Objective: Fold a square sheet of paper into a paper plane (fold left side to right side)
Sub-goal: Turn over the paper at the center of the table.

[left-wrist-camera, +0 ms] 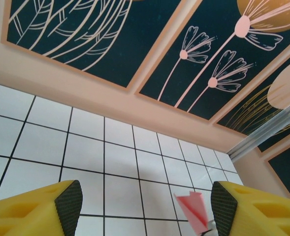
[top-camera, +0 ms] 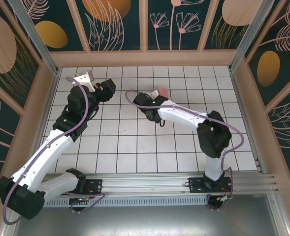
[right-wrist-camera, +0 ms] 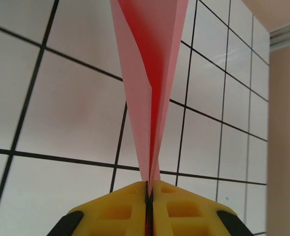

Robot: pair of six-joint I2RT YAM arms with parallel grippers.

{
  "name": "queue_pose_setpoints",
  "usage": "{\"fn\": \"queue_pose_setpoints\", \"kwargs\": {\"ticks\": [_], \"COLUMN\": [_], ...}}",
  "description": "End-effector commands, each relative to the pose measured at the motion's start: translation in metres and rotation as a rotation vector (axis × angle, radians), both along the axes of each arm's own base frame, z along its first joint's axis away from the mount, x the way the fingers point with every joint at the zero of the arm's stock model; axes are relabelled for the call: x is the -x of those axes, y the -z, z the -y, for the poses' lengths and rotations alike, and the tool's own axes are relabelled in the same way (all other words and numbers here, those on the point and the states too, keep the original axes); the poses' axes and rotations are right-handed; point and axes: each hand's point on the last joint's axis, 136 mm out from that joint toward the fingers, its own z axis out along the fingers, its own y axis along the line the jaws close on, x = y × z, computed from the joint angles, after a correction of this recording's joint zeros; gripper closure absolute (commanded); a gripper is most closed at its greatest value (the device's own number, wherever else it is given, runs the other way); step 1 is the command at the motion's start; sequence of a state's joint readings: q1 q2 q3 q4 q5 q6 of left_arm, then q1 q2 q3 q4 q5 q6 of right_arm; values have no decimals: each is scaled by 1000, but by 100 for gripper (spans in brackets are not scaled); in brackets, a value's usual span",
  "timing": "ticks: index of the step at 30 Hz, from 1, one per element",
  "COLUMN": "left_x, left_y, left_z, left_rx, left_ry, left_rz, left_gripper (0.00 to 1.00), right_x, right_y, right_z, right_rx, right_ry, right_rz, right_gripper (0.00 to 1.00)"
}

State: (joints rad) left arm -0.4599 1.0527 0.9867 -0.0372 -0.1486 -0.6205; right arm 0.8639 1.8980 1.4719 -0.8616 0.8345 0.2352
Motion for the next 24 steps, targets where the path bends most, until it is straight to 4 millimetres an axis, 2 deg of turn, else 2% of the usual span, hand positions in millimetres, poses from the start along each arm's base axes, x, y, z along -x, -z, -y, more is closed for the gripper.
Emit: {"fn": "queue_pose_setpoints", "kwargs": {"ticks": [1, 6, 10, 13, 16, 19, 21, 24], "left_x": [0, -1, -3, -4, -5, -6, -7, -10], "left_y": [1, 6, 7, 11, 17, 29, 40, 58], "left_z": [-7, -3, 0, 5, 12, 22, 31, 45], "left_rx": [-22, -26, -26, -24, -17, -1, 18, 52], "left_ry": [-28, -13, 1, 22, 55, 98, 133, 185], "left_rz": [6, -6, -14, -31, -57, -98, -136, -192], "left_gripper": [29, 28, 29, 29, 29, 29, 28, 28], "right_x": [2, 12, 19, 27, 36, 45, 50, 54], "right_y": [6, 59, 85, 97, 104, 102, 94, 79], "right_z": [2, -11, -15, -22, -34, -50, -57, -56], "right_rx": [170, 213, 215, 168, 68, -74, -171, -287], "right_ry": [-37, -86, -98, -116, -141, -164, -166, -152], "right_rz": [-12, -162, -246, -308, -372, -415, -432, -431], "right_gripper": [88, 87, 85, 78, 67, 54, 45, 37]}}
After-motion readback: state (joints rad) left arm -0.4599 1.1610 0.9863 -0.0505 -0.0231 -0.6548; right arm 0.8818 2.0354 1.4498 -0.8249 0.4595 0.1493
